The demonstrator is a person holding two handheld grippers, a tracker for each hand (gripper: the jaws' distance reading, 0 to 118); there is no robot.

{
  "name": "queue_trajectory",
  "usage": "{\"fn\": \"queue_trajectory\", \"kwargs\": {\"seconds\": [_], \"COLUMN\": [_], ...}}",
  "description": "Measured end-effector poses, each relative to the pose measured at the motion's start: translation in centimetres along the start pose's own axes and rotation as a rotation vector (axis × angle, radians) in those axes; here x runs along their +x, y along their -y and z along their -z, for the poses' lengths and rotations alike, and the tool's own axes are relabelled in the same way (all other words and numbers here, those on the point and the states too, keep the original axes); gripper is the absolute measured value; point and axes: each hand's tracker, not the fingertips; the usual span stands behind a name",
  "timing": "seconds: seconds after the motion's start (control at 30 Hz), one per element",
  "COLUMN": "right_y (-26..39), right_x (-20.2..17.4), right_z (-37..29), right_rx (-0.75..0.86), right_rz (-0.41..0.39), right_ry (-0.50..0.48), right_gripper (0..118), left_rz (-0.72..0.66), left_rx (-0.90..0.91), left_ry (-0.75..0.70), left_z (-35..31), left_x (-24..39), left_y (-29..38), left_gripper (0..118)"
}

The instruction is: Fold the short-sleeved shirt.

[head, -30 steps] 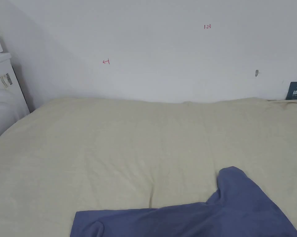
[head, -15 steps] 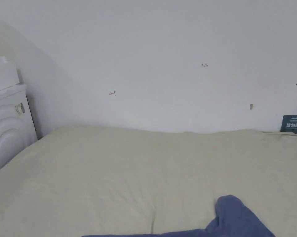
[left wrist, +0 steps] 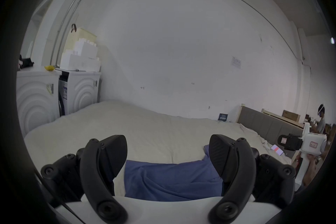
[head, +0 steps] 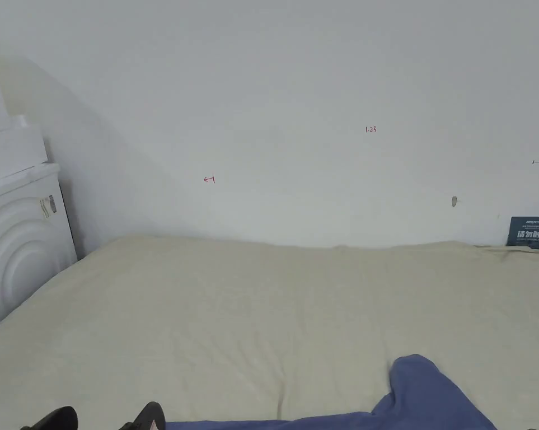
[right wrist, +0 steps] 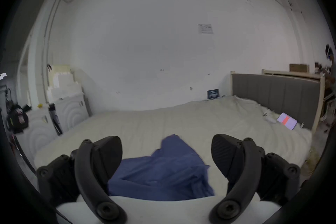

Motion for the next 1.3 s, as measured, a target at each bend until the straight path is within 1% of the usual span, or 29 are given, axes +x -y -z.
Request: {"fn": "queue_trajectory", "kwargs": {"seconds": [0.03,0.07,0.1,0.13,0.17,0.2,0.23,0.27,0.3,0.37,0.4,0.57,0.77,0.8,0.83,0.87,0.9,0.93,0.97,1.0,1.03,1.13,1.3], "right_y": [0.2,0.4,0.7,1.1,1.3,1.4,1.7,1.7,1.8,2.0,2.0,2.2,2.5,2.6,2.7,2.7,2.9,3.1,3.3,3.4,3.6,4.0,4.3], "right_x": [0.3,0.7,1.0,1.0,0.8,0.7,0.7,0.3,-0.1,-0.6,-0.8,-0.8,-1.1,-1.1,-1.2,-1.3,-1.4,-1.4,-1.4,-1.4,-1.6,-1.7,-1.7], "right_z": [0.4,0.9,1.1,1.2,1.2,1.4,1.3,1.4,1.4,1.2,1.2,1.2,0.7,0.6,0.4,0.4,0.4,0.5,0.4,0.4,0.4,0.3,0.7], "right_rx": [-0.019,-0.089,-0.122,-0.133,-0.129,-0.138,-0.152,-0.166,-0.159,-0.140,-0.144,-0.153,-0.153,-0.154,-0.149,-0.152,-0.159,-0.172,-0.174,-0.183,-0.185,-0.200,-0.221], "right_rz": [0.041,0.073,0.105,0.129,0.131,0.118,0.079,0.020,-0.002,-0.079,-0.091,-0.078,-0.111,-0.115,-0.117,-0.121,-0.127,-0.135,-0.139,-0.137,-0.132,-0.115,-0.105], "right_ry": [-0.030,-0.089,-0.141,-0.139,-0.108,-0.108,-0.124,-0.088,-0.046,-0.045,-0.046,-0.060,-0.038,-0.037,-0.042,-0.042,-0.032,-0.022,-0.026,-0.030,-0.028,-0.036,-0.040], "right_gripper": [114,114,114,114,113,111,110,109,108,108,108,108,108,105,95,76,42,29,22,13,4,1,0], "left_rz": [0.005,0.014,0.021,0.026,0.025,0.023,0.023,0.020,0.018,0.025,0.032,0.032,0.059,0.064,0.065,0.063,0.056,0.049,0.041,0.034,0.033,0.040,0.055], "left_rx": [0.000,0.015,0.017,0.003,-0.011,-0.002,-0.001,-0.013,-0.019,-0.023,-0.025,-0.029,-0.048,-0.056,-0.060,-0.060,-0.062,-0.078,-0.079,-0.079,-0.081,-0.112,-0.173], "left_ry": [-0.012,-0.023,-0.021,-0.027,-0.039,-0.044,-0.041,-0.032,-0.034,-0.031,-0.030,-0.047,-0.083,-0.087,-0.083,-0.082,-0.076,-0.075,-0.077,-0.067,-0.065,-0.068,-0.084], "left_z": [0.1,0.2,0.2,0.4,0.6,0.5,0.6,0.7,0.8,0.9,0.9,1.1,1.2,1.3,1.3,1.2,1.2,1.3,1.3,1.2,1.1,1.3,2.3], "left_x": [0.1,0.1,0.1,0.2,0.3,0.4,0.4,0.4,0.4,0.5,0.5,0.5,0.6,0.6,0.5,0.7,0.7,0.7,0.7,0.6,0.5,0.4,-0.4], "left_y": [0.1,0.3,0.3,0.2,0.2,0.5,0.5,0.5,0.5,0.7,0.7,0.8,1.4,1.5,1.6,1.8,1.9,2.0,2.1,2.4,2.6,3.3,4.0], "left_gripper": [97,97,97,97,97,97,97,97,97,97,97,97,93,90,82,68,48,35,23,11,2,0,0]}}
